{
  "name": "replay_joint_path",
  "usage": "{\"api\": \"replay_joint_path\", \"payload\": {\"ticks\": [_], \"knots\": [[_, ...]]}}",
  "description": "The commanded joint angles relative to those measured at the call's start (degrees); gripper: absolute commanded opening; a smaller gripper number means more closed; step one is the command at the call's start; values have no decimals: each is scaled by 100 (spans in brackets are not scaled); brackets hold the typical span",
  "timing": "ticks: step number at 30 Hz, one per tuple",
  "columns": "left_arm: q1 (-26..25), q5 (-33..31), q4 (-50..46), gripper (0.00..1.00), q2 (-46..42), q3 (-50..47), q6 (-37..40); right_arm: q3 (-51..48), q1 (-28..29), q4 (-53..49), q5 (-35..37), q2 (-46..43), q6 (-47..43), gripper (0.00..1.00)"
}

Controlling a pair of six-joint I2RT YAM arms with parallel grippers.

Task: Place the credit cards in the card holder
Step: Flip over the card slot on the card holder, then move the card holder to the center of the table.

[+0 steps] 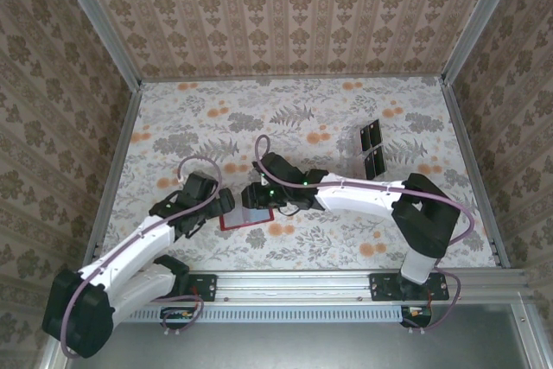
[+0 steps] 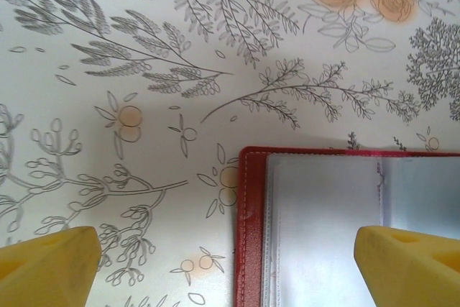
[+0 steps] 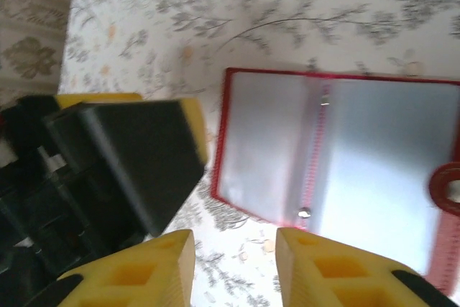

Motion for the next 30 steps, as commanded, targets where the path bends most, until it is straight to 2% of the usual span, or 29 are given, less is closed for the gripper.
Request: {"api": "replay_joint_path", "payload": {"ticks": [1,7,12,17,24,30], "knots": [[-69,228,448,100,234,116,125,-59,-29,-274,250,214,-46,30],[-410,108,787,100,815,220,71,-21,-72,-58,268,730,-66,17],[-601,-66,740,100,1211,247,146,-150,-154,181,268,1016,-45,14],[-612,-390,306,100,1592,249,226,-424,-219,332,399,1060,72,13],[-606,-569,248,100,1274,-137,-86,-793,-270,378,656,989,254,11],[-604,-550,406,100,1150,-83,-4,-1000,-316,164,968,885,386,9]]}}
